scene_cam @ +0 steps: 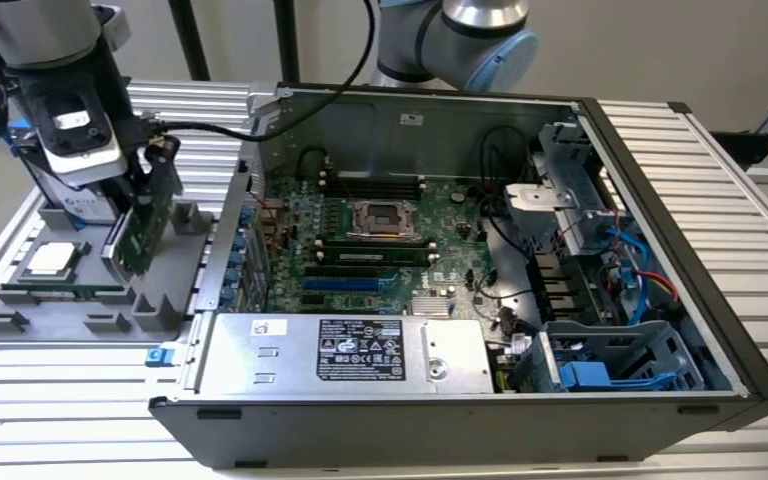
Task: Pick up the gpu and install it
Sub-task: 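Pick up the gpu and move the gpu toward the slot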
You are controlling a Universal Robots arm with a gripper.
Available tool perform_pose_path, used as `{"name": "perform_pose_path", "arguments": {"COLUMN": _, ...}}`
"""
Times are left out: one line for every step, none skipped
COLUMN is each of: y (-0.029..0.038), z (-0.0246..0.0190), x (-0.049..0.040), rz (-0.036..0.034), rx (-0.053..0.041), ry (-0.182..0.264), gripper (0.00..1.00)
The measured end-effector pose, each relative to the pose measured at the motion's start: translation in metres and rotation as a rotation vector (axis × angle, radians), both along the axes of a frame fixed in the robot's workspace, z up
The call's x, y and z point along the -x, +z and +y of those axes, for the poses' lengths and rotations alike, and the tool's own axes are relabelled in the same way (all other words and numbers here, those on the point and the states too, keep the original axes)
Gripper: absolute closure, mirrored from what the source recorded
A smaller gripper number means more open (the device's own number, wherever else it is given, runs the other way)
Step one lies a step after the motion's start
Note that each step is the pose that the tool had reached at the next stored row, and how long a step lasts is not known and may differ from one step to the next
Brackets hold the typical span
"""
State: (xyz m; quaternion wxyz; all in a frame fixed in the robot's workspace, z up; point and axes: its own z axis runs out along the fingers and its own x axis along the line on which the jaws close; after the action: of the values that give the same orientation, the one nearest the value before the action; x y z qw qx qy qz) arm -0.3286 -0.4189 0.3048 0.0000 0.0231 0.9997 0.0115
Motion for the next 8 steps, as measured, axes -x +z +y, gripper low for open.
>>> {"name": "perform_pose_path", "arguments": {"y": 0.0011, "z": 0.0, "x": 0.0, "rz": 0.0, "rx": 0.0021, "ry": 0.0, "gripper": 1.0}}
{"name": "perform_pose_path", "arguments": {"y": 0.0022, "z": 0.0, "x": 0.0, "rz": 0.0, "rx": 0.0044, "ry": 0.0, "gripper": 1.0}}
{"name": "perform_pose_path", "arguments": {"y": 0.0034, "z": 0.0, "x": 0.0, "rz": 0.0, "rx": 0.0065, "ry": 0.0, "gripper": 1.0}}
{"name": "perform_pose_path", "arguments": {"y": 0.0043, "z": 0.0, "x": 0.0, "rz": 0.0, "rx": 0.0069, "ry": 0.0, "gripper": 1.0}}
{"name": "perform_pose_path", "arguments": {"y": 0.0052, "z": 0.0, "x": -0.0001, "rz": 0.0001, "rx": 0.007, "ry": 0.0, "gripper": 1.0}}
{"name": "perform_pose_path", "arguments": {"y": 0.0063, "z": 0.0, "x": -0.0001, "rz": 0.0, "rx": 0.0071, "ry": 0.0, "gripper": 1.0}}
{"name": "perform_pose_path", "arguments": {"y": 0.0074, "z": 0.0, "x": 0.0, "rz": 0.0, "rx": 0.007, "ry": 0.0, "gripper": 1.0}}
{"name": "perform_pose_path", "arguments": {"y": 0.0085, "z": 0.0, "x": 0.0, "rz": 0.0, "rx": 0.007, "ry": 0.0, "gripper": 1.0}}
